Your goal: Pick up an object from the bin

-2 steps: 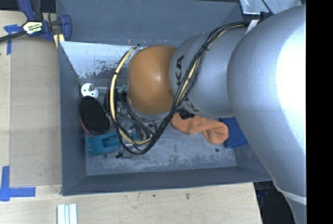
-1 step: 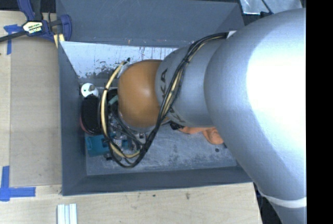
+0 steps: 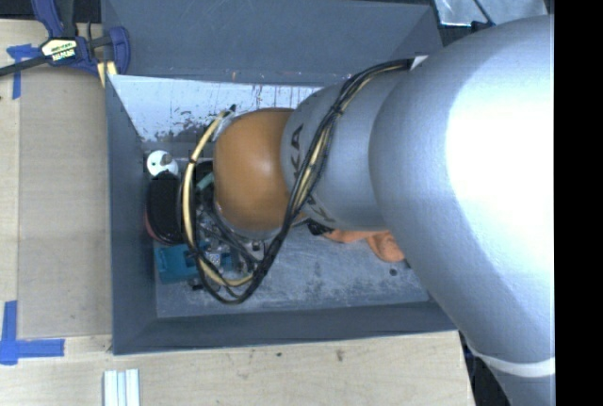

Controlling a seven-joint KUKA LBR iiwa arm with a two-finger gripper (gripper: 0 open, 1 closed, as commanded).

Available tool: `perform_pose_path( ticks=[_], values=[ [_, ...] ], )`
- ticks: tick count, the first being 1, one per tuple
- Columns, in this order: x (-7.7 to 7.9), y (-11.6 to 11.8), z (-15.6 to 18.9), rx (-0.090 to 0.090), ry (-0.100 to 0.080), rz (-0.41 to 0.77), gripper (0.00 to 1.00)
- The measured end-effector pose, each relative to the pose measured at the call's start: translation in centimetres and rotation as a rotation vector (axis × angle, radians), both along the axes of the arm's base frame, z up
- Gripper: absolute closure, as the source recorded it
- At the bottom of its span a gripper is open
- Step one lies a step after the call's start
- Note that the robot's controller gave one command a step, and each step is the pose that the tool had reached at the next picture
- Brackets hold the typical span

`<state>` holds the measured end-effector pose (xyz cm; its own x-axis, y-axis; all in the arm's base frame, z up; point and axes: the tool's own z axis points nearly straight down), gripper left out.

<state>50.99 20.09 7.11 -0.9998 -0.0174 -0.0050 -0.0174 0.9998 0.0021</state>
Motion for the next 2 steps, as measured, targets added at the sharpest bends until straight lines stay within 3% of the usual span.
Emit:
perform_pose_path(
  ticks=[1,2],
  values=[
    [0.3,0.4,4.7,-0.007,0.016,0.019,1.0],
    [2.5,-0.2,10.9,-0.005,0.011,0.049,1.0]
  ],
)
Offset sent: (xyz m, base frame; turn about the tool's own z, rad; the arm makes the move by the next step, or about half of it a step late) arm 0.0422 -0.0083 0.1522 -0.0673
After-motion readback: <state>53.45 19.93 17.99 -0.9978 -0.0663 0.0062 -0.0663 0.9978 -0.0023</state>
